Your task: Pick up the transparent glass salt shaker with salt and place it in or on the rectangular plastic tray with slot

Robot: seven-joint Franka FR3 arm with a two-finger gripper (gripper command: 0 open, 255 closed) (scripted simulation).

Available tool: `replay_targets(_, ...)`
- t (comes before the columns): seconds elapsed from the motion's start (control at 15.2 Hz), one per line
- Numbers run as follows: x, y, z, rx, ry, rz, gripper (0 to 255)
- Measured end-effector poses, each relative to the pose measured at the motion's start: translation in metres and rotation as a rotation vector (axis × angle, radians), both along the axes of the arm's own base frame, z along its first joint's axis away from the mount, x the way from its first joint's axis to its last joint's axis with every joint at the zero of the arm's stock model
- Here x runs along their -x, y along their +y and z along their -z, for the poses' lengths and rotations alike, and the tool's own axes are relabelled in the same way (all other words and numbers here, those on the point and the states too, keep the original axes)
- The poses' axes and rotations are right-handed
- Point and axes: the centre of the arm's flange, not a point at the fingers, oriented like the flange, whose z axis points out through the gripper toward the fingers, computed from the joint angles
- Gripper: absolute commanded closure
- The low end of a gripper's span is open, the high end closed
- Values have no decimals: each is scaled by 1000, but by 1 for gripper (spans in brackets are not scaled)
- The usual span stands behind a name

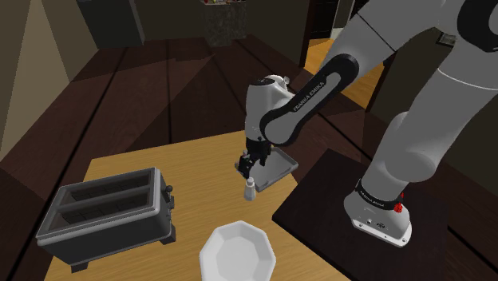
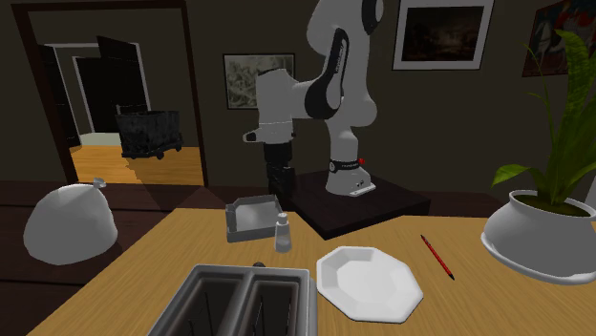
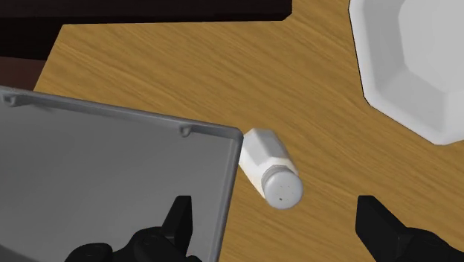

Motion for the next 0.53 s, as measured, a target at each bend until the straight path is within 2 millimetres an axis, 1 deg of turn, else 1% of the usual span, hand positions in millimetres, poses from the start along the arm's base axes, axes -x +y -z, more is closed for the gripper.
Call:
replay_targets(0.07, -2, 7, 9, -1, 0, 4, 0)
replay_targets(0.33, -2, 12, 35, -3, 0, 9, 0)
replay_targets(0.53, -1, 13, 48, -3, 0, 9, 0)
